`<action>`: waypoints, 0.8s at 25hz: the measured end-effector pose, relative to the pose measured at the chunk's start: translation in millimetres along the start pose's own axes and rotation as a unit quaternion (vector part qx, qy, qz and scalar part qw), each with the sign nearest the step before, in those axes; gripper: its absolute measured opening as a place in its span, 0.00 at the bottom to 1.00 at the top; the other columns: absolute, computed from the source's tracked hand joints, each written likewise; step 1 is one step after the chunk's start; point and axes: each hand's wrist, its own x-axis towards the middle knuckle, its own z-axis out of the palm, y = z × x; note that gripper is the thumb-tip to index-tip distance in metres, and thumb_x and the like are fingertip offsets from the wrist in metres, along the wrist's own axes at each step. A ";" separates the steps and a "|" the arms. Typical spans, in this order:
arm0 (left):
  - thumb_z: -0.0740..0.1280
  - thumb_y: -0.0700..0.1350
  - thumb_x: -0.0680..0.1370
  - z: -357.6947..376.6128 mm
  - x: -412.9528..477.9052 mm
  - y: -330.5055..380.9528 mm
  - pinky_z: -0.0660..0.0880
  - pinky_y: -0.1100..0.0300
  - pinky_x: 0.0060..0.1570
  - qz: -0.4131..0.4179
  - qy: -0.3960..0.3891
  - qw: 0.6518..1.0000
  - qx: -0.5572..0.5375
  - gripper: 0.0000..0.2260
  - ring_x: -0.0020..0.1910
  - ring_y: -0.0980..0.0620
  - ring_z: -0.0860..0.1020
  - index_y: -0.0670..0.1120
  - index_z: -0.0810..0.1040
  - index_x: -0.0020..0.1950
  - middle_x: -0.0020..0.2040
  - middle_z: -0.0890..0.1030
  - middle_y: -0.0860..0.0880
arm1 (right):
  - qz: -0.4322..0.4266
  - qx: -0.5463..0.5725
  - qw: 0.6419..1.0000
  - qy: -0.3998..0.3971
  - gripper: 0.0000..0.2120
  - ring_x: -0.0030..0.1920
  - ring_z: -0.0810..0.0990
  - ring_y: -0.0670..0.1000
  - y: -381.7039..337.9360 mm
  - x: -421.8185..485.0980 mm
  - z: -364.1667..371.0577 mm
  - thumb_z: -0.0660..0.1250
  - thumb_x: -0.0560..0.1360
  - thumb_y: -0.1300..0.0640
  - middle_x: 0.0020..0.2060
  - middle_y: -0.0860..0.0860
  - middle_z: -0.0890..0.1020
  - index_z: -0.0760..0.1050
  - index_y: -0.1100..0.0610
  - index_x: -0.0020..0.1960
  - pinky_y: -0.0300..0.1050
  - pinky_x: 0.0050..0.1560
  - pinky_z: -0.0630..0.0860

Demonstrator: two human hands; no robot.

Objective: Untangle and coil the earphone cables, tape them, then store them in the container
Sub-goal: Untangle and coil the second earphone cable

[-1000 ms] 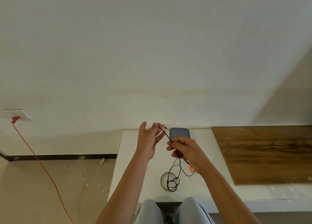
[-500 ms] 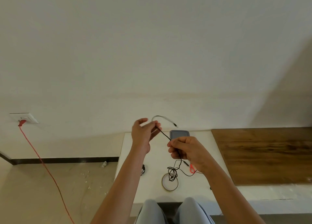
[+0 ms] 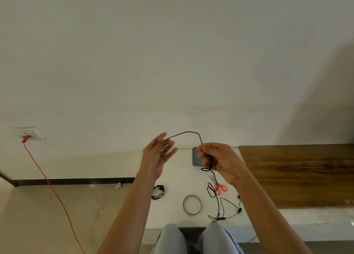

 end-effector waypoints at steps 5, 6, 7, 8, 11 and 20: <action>0.59 0.46 0.82 29.7 -27.6 -20.3 0.80 0.54 0.48 -0.075 -0.151 0.976 0.141 0.13 0.35 0.52 0.80 0.42 0.78 0.60 0.37 0.81 0.48 | 0.009 -0.064 0.998 0.017 0.09 0.28 0.78 0.47 -1.7 9.8 23.7 0.66 0.77 0.59 0.33 0.54 0.83 0.82 0.63 0.45 0.41 0.35 0.79; 0.59 0.45 0.82 30.9 -28.0 -20.4 0.80 0.56 0.47 -0.063 -0.153 0.975 0.148 0.13 0.36 0.52 0.80 0.42 0.79 0.60 0.38 0.81 0.48 | 0.013 -0.067 0.997 0.022 0.09 0.28 0.79 0.47 -2.5 11.1 24.7 0.66 0.77 0.59 0.33 0.55 0.83 0.81 0.64 0.46 0.41 0.35 0.80; 0.60 0.44 0.82 30.7 -26.9 -18.8 0.80 0.57 0.46 -0.047 -0.148 0.977 0.148 0.12 0.39 0.52 0.81 0.42 0.79 0.60 0.42 0.82 0.47 | 0.016 -0.074 0.997 0.026 0.10 0.28 0.79 0.47 -2.8 11.8 25.1 0.66 0.77 0.58 0.34 0.56 0.83 0.81 0.65 0.46 0.41 0.35 0.80; 0.62 0.43 0.81 30.4 -26.2 -15.7 0.79 0.59 0.46 -0.030 -0.141 0.978 0.149 0.11 0.42 0.52 0.82 0.42 0.78 0.60 0.46 0.84 0.46 | 0.019 -0.087 0.996 0.029 0.10 0.29 0.80 0.48 -2.5 12.5 24.9 0.66 0.77 0.58 0.35 0.57 0.84 0.81 0.65 0.46 0.41 0.35 0.80; 0.67 0.36 0.77 31.0 -25.2 -8.7 0.79 0.61 0.44 -0.001 -0.121 0.973 0.196 0.12 0.45 0.52 0.83 0.43 0.77 0.61 0.47 0.85 0.45 | 0.022 -0.122 0.992 0.015 0.10 0.31 0.82 0.49 0.7 12.0 25.1 0.65 0.78 0.58 0.39 0.59 0.85 0.81 0.64 0.47 0.41 0.36 0.81; 0.66 0.33 0.77 18.8 -9.6 16.2 0.81 0.60 0.37 0.083 -0.008 0.990 0.113 0.10 0.41 0.49 0.84 0.41 0.77 0.56 0.44 0.83 0.43 | 0.041 -0.093 0.994 -0.040 0.10 0.30 0.79 0.49 9.0 2.8 1.7 0.63 0.78 0.60 0.35 0.57 0.83 0.81 0.64 0.44 0.42 0.36 0.80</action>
